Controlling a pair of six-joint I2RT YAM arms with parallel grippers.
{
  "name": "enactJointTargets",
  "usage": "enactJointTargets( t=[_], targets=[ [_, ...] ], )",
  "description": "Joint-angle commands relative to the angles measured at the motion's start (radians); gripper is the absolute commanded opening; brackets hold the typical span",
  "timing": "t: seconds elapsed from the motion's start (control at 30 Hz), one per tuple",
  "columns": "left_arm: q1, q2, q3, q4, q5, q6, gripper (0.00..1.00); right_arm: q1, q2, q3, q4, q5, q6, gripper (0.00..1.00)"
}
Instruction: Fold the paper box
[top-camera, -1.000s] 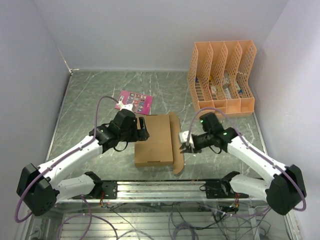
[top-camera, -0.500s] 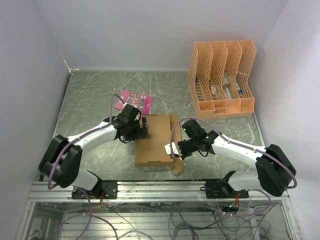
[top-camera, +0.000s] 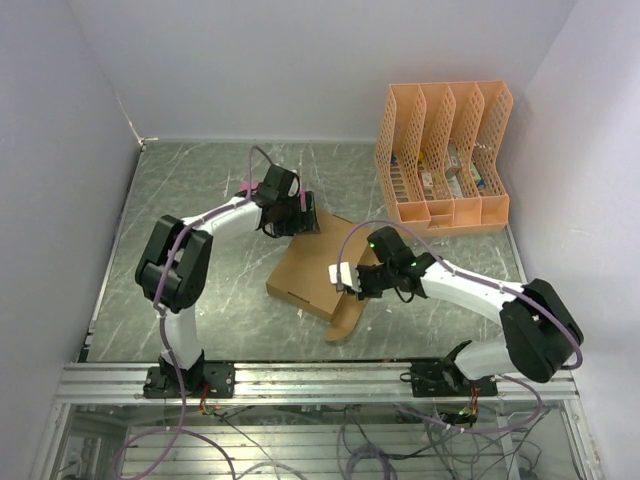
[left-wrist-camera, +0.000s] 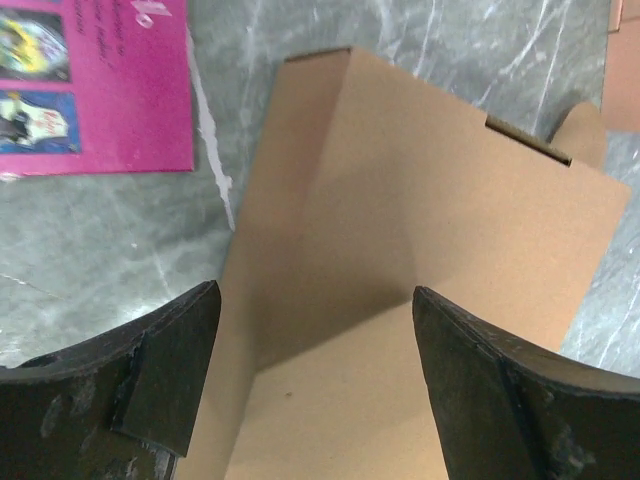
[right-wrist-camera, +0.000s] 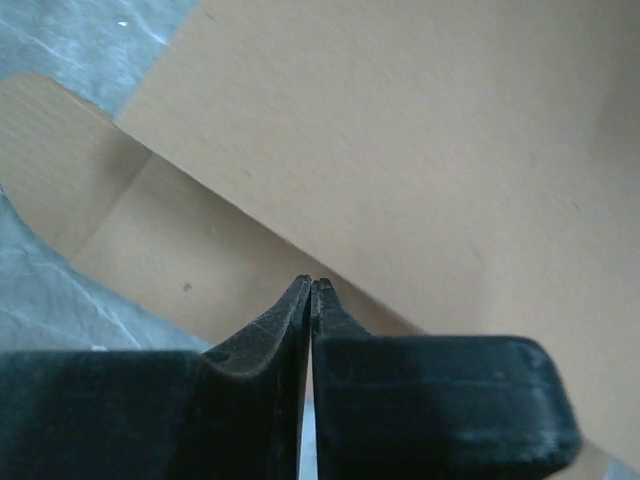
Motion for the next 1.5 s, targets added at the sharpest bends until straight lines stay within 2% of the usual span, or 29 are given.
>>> enactJointTargets(
  t=[0.0, 0.17, 0.27, 0.3, 0.4, 0.5, 0.57, 0.63, 0.7, 0.77, 0.9, 0.97, 1.07, 1.27, 1.47],
  targets=[
    [0.036, -0.060, 0.073, -0.025, -0.065, 0.056, 0.89, -0.086, -0.101, -0.001, -0.022, -0.080, 0.016, 0.08],
    [0.058, -0.287, -0.013, -0.024, -0.177, 0.105, 0.91, -0.117, -0.276, -0.063, -0.148, -0.220, -0.074, 0.30],
    [0.060, -0.495, -0.175, 0.033, -0.190, 0.113, 0.91, -0.115, -0.328, -0.081, -0.247, -0.310, -0.152, 0.46],
    [0.059, -0.570, -0.247, 0.080, -0.181, 0.108, 0.91, -0.114, -0.324, -0.074, -0.287, -0.321, -0.171, 0.49],
    [0.060, -0.819, -0.518, 0.214, -0.136, 0.056, 0.94, -0.112, -0.311, -0.026, -0.391, -0.285, -0.177, 0.54],
    [0.060, -1.043, -0.738, 0.347, -0.109, -0.048, 1.00, -0.110, -0.286, 0.067, -0.538, -0.194, -0.193, 0.55],
    [0.061, -1.172, -0.829, 0.377, -0.101, -0.136, 0.98, -0.108, -0.319, 0.113, -0.593, -0.115, -0.237, 0.59],
    [0.061, -1.242, -0.876, 0.385, -0.071, -0.176, 0.98, -0.092, -0.379, 0.132, -0.590, -0.070, -0.253, 0.67],
    [0.061, -1.285, -0.904, 0.380, -0.073, -0.213, 0.98, -0.032, -0.424, 0.135, -0.583, -0.064, -0.256, 0.68],
    [0.061, -1.299, -0.907, 0.373, -0.082, -0.206, 0.98, 0.086, -0.485, 0.080, -0.507, -0.024, -0.205, 0.70],
    [0.061, -1.236, -0.849, 0.299, -0.104, -0.133, 0.98, 0.346, -0.595, -0.086, -0.187, 0.165, -0.045, 0.73],
    [0.061, -1.188, -0.821, 0.269, -0.095, -0.105, 0.98, 0.449, -0.607, -0.158, -0.053, 0.268, 0.007, 0.72],
    [0.061, -1.146, -0.818, 0.279, -0.084, -0.091, 0.98, 0.577, -0.577, -0.238, 0.061, 0.390, 0.046, 0.70],
    [0.061, -1.148, -0.889, 0.378, -0.097, -0.136, 0.99, 0.720, -0.484, -0.376, 0.333, 0.656, 0.122, 0.59],
    [0.061, -1.130, -0.919, 0.421, -0.091, -0.132, 0.99, 0.794, -0.395, -0.465, 0.532, 0.759, 0.153, 0.48]
  ],
)
